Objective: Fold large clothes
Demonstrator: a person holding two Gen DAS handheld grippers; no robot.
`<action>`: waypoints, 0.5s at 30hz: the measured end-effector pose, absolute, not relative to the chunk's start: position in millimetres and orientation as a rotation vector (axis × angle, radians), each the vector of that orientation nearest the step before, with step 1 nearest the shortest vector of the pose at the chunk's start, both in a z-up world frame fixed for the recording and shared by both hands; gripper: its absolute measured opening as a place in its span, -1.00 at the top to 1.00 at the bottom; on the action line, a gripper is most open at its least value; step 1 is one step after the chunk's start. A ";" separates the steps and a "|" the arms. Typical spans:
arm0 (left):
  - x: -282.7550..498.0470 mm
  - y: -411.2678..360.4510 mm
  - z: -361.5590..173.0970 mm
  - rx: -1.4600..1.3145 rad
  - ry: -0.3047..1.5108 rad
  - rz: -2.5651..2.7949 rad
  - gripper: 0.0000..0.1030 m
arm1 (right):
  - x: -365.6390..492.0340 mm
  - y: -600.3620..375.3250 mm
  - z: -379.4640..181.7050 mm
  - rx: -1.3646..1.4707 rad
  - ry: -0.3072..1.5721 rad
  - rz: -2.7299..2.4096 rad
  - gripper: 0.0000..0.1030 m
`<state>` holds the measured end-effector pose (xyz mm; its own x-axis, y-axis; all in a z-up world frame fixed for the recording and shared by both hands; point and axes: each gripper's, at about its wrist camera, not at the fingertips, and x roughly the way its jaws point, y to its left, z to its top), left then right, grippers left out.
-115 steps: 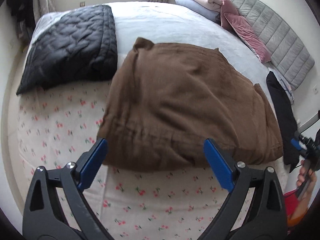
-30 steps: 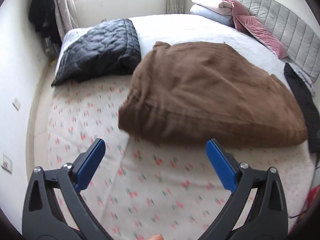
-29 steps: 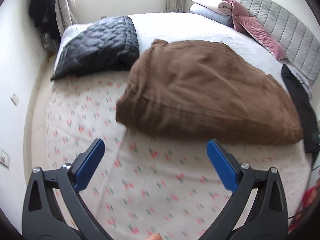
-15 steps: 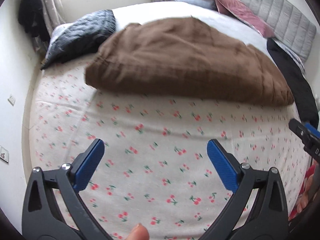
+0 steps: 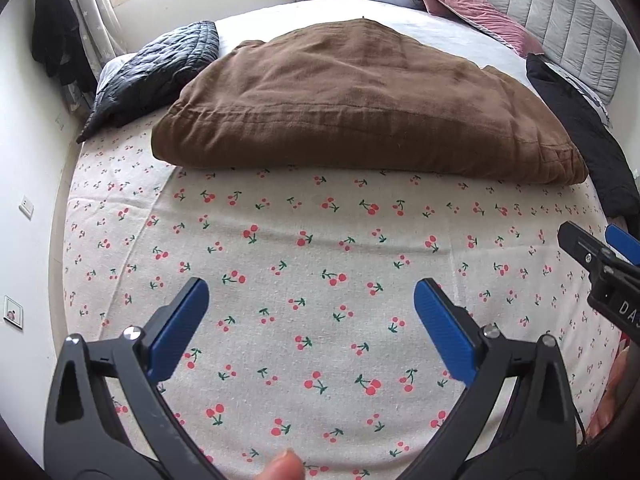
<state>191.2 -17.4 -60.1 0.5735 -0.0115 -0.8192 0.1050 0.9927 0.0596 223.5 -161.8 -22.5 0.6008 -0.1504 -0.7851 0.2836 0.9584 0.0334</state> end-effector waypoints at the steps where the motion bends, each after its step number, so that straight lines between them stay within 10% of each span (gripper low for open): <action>1: 190.0 -18.4 -59.7 0.110 0.953 -0.068 -0.98 | 222.9 -160.8 -22.0 0.157 0.889 -0.253 -0.84; 15: 188.8 -18.5 -60.2 0.100 0.953 -0.072 -0.98 | 224.5 -162.2 -25.9 0.183 0.903 -0.240 -0.84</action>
